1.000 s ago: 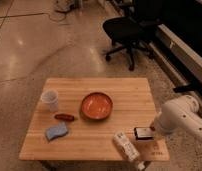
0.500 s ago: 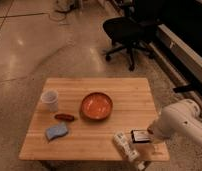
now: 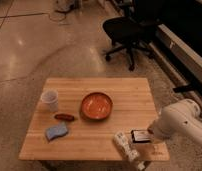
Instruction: Place the eraser on the white sponge
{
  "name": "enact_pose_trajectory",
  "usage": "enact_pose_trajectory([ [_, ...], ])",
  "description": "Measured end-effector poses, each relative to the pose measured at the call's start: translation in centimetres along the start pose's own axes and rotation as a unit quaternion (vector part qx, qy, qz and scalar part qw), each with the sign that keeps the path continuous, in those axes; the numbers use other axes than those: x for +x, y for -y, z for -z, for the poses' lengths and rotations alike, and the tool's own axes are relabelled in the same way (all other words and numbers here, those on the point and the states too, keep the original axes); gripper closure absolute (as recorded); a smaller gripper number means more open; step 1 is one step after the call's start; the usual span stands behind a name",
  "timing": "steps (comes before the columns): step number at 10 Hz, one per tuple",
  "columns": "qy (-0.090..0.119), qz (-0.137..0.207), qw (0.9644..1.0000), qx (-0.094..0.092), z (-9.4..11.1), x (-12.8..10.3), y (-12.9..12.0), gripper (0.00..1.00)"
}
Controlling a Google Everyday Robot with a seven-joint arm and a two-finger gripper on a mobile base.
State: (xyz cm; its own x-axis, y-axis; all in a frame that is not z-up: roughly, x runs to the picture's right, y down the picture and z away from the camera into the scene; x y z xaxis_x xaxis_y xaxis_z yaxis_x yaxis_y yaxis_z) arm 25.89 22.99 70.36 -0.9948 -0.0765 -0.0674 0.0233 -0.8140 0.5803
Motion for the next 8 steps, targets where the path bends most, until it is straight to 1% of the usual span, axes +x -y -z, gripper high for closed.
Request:
enact_pose_trajectory([
  [1, -0.001, -0.011, 0.9999, 0.004, 1.1, 1.0, -0.2, 1.00],
  [2, -0.001, -0.018, 0.9998, 0.011, 2.3, 2.5, -0.4, 1.00],
  [3, -0.002, -0.019, 0.9997, 0.016, 3.0, 3.6, -0.6, 1.00],
  [4, -0.005, -0.016, 0.9996, 0.022, 3.8, 5.6, -1.0, 1.00],
  [6, -0.011, -0.001, 0.9993, 0.036, 4.6, 9.3, -1.5, 1.00],
  [7, -0.013, 0.003, 0.9990, 0.042, 4.7, 10.6, -1.6, 1.00],
  [8, -0.019, 0.007, 0.9984, 0.052, 4.7, 12.7, -1.8, 1.00],
])
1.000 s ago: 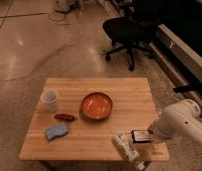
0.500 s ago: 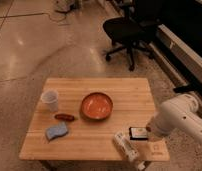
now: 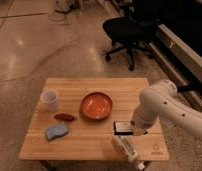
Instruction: Place the eraser on the white sponge
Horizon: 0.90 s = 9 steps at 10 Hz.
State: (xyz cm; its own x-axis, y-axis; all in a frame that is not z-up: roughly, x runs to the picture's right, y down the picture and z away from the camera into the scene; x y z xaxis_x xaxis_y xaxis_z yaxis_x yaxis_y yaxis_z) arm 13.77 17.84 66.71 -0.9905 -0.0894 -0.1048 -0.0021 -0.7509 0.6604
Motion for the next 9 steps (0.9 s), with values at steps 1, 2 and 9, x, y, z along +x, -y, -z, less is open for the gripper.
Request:
enact_pose_trajectory([
  [1, -0.005, 0.000, 1.0000, 0.008, -0.2, 1.7, -0.3, 1.00],
  [2, -0.010, -0.001, 0.9999, 0.014, -0.3, 3.2, -0.6, 1.00],
  [9, -0.058, -0.030, 0.9977, 0.020, -0.3, 13.1, -2.6, 1.00],
])
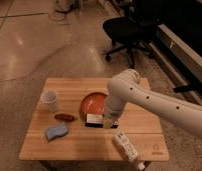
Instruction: Place the eraser on the white sponge
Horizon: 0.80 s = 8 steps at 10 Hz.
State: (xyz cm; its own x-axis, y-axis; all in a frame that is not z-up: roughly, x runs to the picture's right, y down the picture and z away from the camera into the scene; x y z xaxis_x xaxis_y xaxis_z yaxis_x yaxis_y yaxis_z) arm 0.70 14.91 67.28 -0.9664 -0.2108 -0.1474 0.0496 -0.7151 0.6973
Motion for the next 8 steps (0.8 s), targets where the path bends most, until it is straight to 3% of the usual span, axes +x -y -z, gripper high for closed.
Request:
enact_pose_trajectory([
  [2, -0.001, -0.002, 1.0000, -0.005, -0.2, 2.5, 0.7, 1.00],
  [8, 0.036, 0.003, 0.9991, -0.021, -3.5, 8.9, 2.4, 1.00],
])
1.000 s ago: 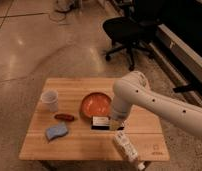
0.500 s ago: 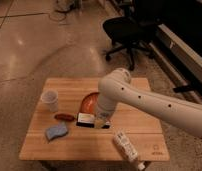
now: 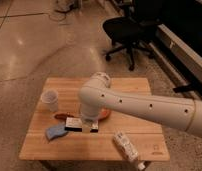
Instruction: Place the eraser on the white sponge
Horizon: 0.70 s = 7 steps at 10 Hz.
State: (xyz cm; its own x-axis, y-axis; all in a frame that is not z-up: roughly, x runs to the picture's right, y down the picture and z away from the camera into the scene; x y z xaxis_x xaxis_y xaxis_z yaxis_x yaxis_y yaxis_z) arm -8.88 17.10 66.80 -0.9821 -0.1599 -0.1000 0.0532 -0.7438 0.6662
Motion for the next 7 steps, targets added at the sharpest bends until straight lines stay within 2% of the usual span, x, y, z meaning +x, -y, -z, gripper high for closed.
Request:
enact_pose_trajectory([
  [7, 0.012, 0.035, 0.9993, 0.000, -2.4, 8.7, 0.3, 1.00],
])
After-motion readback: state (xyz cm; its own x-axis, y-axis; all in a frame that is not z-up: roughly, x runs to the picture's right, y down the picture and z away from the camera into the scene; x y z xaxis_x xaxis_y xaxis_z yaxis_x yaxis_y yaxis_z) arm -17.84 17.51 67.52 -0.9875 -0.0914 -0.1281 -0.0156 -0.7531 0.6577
